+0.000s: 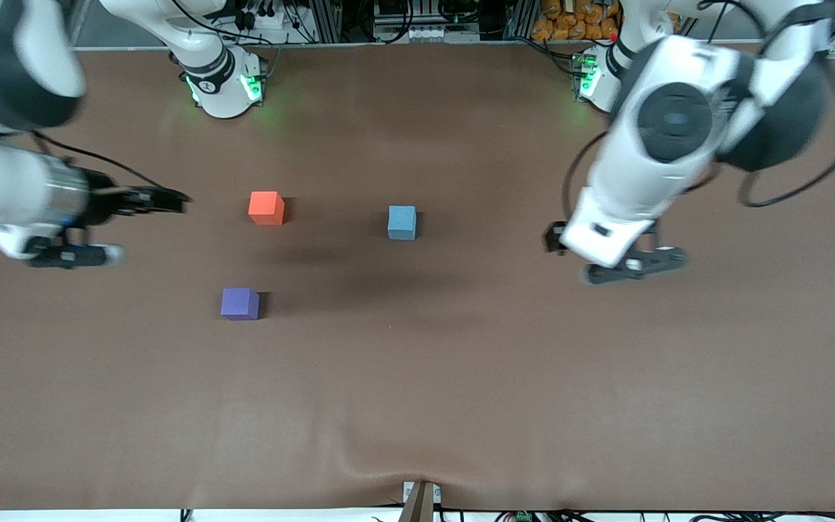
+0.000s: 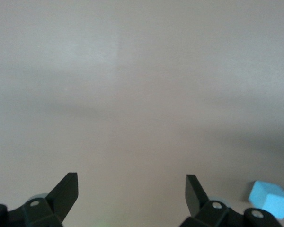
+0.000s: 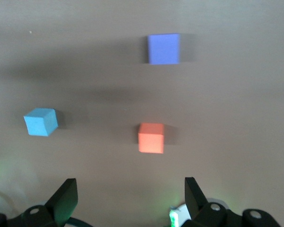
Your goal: Place blue block between orange and purple blocks
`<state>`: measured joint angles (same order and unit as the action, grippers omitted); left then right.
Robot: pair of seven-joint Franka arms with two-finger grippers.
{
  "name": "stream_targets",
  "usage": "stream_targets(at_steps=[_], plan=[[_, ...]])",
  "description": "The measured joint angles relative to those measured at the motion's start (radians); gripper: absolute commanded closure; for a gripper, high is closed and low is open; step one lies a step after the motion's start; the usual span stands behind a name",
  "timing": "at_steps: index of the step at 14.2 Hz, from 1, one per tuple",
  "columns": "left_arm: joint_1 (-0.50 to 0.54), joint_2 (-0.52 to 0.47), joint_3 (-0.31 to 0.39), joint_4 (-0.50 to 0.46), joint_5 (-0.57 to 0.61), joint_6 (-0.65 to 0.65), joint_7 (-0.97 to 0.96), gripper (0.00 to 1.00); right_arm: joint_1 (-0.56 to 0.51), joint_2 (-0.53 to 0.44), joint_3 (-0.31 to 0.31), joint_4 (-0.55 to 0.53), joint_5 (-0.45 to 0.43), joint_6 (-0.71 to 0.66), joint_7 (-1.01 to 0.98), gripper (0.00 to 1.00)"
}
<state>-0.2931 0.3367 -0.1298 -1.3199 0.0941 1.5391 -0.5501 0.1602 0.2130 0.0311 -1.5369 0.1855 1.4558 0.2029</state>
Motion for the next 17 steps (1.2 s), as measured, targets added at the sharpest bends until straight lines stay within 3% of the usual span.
stream_targets(at_steps=[4,8,11,15,17], plan=[[0.116,-0.039,-0.001,-0.003,-0.016,-0.066,0.194,0.00,0.209,0.041,0.005,-0.095,0.009,0.203,0.234,0.00],[0.214,-0.065,-0.001,-0.014,-0.016,-0.108,0.397,0.00,0.391,0.177,0.007,-0.125,0.019,0.430,0.400,0.00],[0.295,-0.093,-0.002,-0.058,-0.027,-0.111,0.523,0.00,0.471,0.268,0.005,-0.124,0.020,0.534,0.436,0.00],[0.307,-0.158,-0.012,-0.155,-0.053,-0.084,0.547,0.00,0.528,0.310,0.004,-0.134,0.020,0.602,0.437,0.00],[0.304,-0.227,-0.031,-0.276,-0.053,0.005,0.543,0.00,0.560,0.330,0.004,-0.153,0.020,0.643,0.439,0.00]])
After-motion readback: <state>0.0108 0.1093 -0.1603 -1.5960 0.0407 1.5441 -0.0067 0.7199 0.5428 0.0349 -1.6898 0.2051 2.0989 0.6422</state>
